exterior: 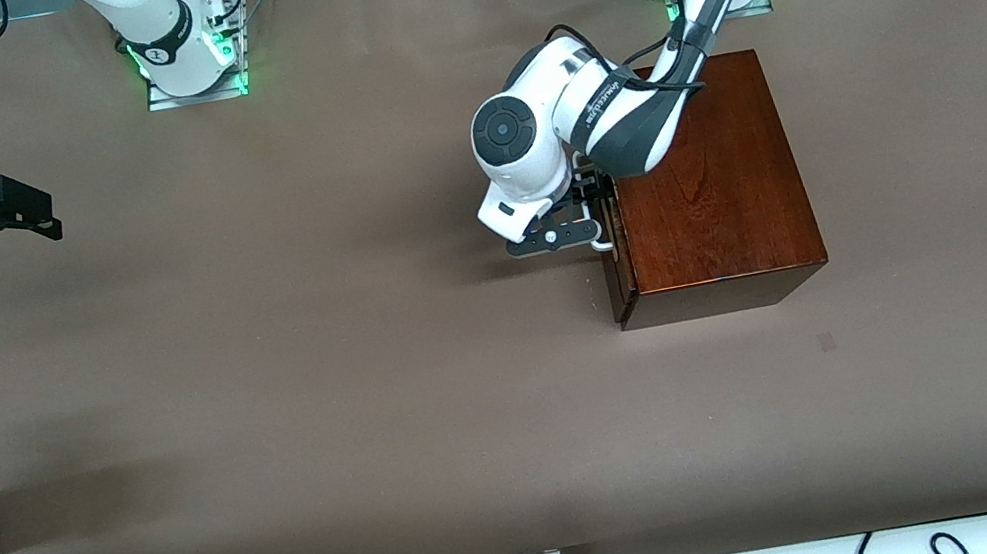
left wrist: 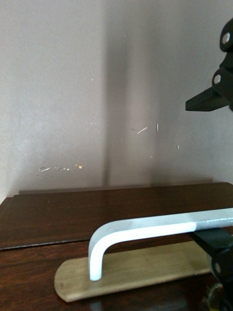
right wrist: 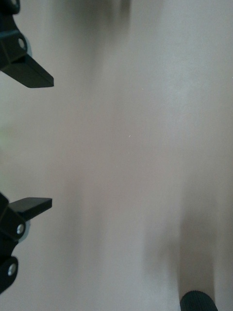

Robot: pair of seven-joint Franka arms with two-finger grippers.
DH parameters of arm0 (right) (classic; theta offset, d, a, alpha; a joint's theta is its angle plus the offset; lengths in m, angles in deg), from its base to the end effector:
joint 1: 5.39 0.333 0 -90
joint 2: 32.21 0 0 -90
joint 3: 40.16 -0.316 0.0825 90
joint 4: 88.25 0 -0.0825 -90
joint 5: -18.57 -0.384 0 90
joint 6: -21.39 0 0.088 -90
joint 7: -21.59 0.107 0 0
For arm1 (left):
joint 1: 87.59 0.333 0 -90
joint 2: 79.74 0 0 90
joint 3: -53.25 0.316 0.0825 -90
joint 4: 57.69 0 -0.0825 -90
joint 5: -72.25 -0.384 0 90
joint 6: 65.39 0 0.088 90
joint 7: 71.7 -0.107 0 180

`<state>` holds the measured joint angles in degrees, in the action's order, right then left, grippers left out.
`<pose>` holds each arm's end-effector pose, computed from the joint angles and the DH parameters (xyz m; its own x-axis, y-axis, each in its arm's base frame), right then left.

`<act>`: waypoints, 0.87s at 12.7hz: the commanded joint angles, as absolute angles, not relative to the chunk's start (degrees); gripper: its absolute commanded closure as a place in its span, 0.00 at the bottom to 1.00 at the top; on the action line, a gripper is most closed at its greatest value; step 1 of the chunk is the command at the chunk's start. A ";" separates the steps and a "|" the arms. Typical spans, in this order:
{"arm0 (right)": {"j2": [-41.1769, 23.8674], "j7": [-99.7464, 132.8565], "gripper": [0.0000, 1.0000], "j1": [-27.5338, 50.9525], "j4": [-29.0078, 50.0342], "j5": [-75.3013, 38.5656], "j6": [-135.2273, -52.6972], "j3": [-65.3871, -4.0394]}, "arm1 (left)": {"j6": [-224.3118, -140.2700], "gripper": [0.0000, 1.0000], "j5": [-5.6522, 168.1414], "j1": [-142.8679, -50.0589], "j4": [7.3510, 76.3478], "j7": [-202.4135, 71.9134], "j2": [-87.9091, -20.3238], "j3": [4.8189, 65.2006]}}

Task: Open drawer, take yellow block, close drawer
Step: 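Pull the drawer handle outward with the left gripper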

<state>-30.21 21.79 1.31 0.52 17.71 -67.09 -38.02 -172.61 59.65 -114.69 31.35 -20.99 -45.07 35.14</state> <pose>0.5603 0.0467 0.6129 0.9963 0.0763 -0.0400 0.0758 -0.9970 -0.0136 0.5020 -0.4424 0.2889 0.9871 0.0485 -0.1525 0.0172 -0.9796 -0.2003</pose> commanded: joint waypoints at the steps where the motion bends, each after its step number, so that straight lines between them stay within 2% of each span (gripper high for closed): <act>1: -30.10 21.76 0.00 0.67 -0.18 17.95 -66.23 -38.49 | -174.90 0.00 60.02 -116.24 31.17 -17.65 -45.20 35.05; 11: -30.10 21.67 0.00 0.59 -0.18 17.95 -66.23 -38.49 | -184.65 0.00 68.02 -118.09 30.38 -16.51 -44.14 35.05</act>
<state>-30.21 21.79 1.31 0.52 17.71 -67.09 -38.01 -182.10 64.97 -116.72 31.30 -18.11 -44.87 35.10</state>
